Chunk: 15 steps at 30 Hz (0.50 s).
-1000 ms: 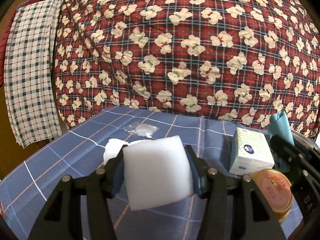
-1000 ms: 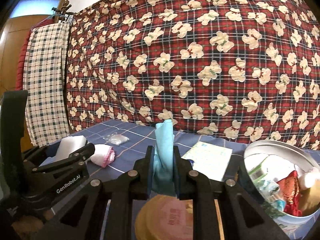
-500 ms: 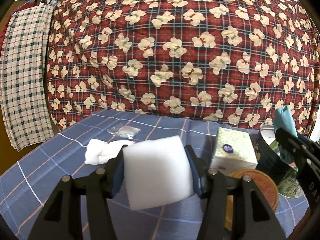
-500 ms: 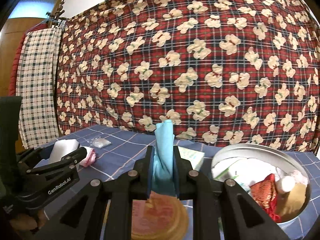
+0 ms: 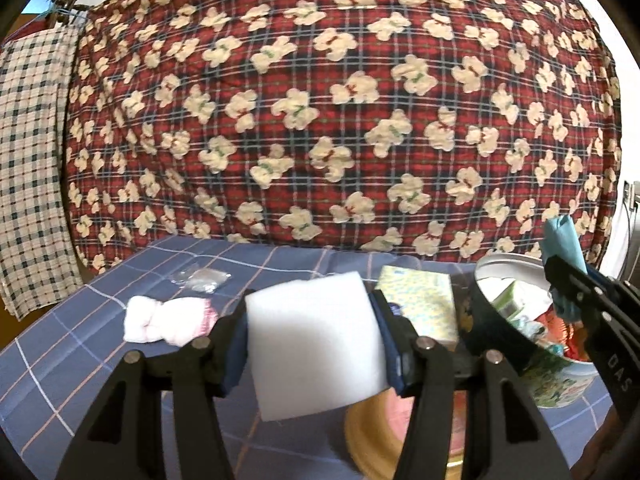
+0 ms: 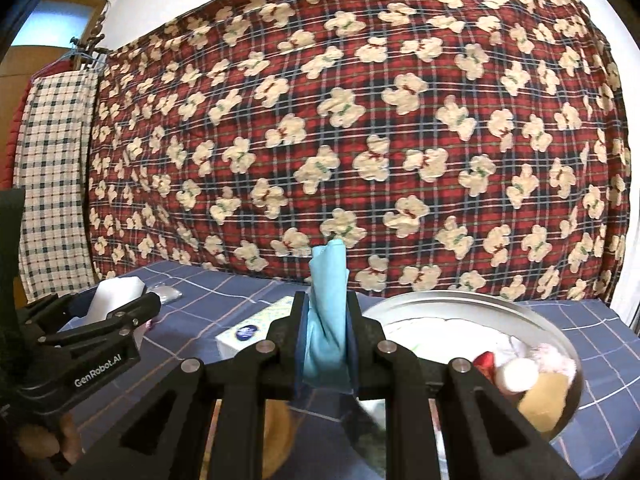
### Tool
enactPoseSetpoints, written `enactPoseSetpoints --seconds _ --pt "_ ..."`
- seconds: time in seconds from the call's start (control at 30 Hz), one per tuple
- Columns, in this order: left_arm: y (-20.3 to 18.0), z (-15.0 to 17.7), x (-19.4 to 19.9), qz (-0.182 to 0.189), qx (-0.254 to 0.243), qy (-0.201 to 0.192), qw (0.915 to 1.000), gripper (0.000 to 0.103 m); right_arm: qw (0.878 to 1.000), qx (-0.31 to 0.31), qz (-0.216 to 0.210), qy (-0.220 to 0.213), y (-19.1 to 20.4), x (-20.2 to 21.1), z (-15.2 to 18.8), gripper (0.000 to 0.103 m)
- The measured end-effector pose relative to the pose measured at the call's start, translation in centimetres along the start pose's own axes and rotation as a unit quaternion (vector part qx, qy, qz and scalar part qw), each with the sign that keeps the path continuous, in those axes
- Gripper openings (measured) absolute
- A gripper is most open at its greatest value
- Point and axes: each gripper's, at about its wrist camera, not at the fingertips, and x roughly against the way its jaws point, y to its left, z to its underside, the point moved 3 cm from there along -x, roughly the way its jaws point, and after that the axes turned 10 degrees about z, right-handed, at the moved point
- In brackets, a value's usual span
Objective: Organize soft objects
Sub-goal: 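Carry the white sponge and teal cloth with both tools over the tin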
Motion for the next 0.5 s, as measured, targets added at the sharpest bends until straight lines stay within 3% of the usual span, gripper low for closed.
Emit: enactPoseSetpoints --seconds 0.5 --pt "-5.9 -1.6 -0.6 0.068 -0.013 -0.018 0.9974 0.055 0.998 -0.027 0.054 0.0 -7.0 -0.7 -0.1 0.019"
